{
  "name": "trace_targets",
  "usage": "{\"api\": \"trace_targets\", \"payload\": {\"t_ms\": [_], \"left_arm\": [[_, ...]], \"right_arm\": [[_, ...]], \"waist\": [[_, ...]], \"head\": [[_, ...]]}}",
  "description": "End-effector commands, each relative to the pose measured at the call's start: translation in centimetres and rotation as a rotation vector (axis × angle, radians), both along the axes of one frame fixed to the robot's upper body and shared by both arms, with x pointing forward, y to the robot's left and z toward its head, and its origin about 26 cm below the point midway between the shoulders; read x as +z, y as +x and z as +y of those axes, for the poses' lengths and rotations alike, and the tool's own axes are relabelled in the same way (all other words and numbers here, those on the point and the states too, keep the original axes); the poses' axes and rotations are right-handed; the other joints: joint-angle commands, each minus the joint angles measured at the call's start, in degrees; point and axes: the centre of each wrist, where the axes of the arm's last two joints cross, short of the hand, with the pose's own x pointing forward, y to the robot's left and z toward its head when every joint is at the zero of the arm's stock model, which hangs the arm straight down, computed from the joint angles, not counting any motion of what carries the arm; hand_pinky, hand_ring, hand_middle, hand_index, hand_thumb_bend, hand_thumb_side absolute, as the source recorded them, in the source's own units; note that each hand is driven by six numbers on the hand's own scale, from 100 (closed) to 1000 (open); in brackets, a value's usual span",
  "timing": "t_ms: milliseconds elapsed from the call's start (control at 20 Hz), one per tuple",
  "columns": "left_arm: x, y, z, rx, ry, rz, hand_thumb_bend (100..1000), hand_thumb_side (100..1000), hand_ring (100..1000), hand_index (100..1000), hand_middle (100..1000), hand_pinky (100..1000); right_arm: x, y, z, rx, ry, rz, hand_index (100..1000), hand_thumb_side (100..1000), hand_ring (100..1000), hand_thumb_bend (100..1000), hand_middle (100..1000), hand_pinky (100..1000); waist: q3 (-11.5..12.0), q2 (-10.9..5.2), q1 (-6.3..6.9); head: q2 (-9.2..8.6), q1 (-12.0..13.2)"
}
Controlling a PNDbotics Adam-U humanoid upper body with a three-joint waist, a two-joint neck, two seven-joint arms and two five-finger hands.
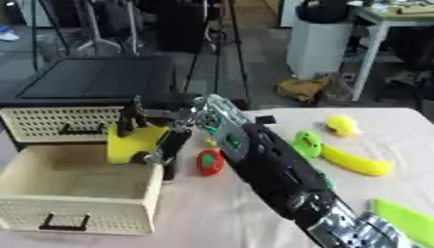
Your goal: Pick up objects from table and place into drawer.
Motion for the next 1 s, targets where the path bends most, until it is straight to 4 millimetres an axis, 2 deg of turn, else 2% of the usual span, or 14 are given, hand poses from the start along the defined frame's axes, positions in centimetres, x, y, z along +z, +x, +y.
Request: {"api": "trace_targets", "payload": {"t_ms": [50, 100, 250, 300, 400, 500, 750, 950, 1000], "left_arm": [[1.3, -0.3, -0.4, -0.023, 0.004, -0.043, 588, 1000, 101, 769, 354, 188], [1.3, -0.3, -0.4, -0.024, 0.004, -0.045, 588, 1000, 101, 769, 354, 188], [1.5, -0.3, -0.5, -0.031, 0.003, -0.049, 589, 1000, 101, 769, 354, 188], [1.5, -0.3, -0.6, -0.033, 0.003, -0.050, 589, 1000, 101, 770, 354, 188], [1.5, -0.3, -0.6, -0.036, 0.004, -0.049, 589, 1000, 101, 770, 354, 188], [1.4, -0.3, -0.6, -0.036, 0.006, -0.046, 588, 1000, 101, 770, 354, 188], [1.2, -0.3, -0.6, -0.038, 0.006, -0.039, 589, 1000, 101, 770, 354, 188], [1.2, -0.2, -0.7, -0.045, 0.008, -0.035, 590, 1000, 101, 770, 354, 188], [1.2, -0.2, -0.7, -0.046, 0.008, -0.035, 591, 1000, 101, 770, 355, 188]], "right_arm": [[1.2, 0.6, 0.0, -0.024, 0.017, -0.048, 785, 175, 469, 135, 483, 319], [1.2, 0.6, 0.1, -0.026, 0.018, -0.053, 797, 222, 496, 177, 518, 361], [1.0, 0.7, 0.6, -0.023, 0.023, -0.067, 815, 262, 533, 211, 577, 421], [0.9, 0.7, 0.8, -0.021, 0.026, -0.071, 827, 296, 585, 256, 646, 487], [0.6, 0.7, 1.2, -0.016, 0.033, -0.077, 834, 330, 625, 298, 700, 525], [0.3, 0.7, 1.7, -0.007, 0.042, -0.075, 839, 365, 654, 325, 737, 547], [-0.7, 0.4, 3.3, 0.018, 0.078, -0.057, 840, 394, 669, 340, 752, 565], [-1.7, 0.1, 4.6, 0.058, 0.057, -0.048, 843, 454, 706, 430, 793, 599], [-1.8, 0.0, 4.9, 0.066, 0.052, -0.048, 843, 471, 744, 467, 827, 625]], "waist": [[0.4, -0.22, 0.22], [0.5, -0.08, 0.22], [0.5, 0.13, 0.25], [0.5, 0.16, 0.26], [0.4, 0.17, 0.28], [0.3, 0.09, 0.32], [0.2, -0.26, 0.55], [0.3, -0.54, 0.67], [0.3, -0.58, 0.68]], "head": [[-1.35, -0.9], [-1.44, -1.0], [-1.57, -1.0], [-1.61, -1.0], [-1.67, -0.9], [-1.70, -0.9], [-1.98, -0.9], [-2.15, -1.1], [-2.20, -1.2]]}}
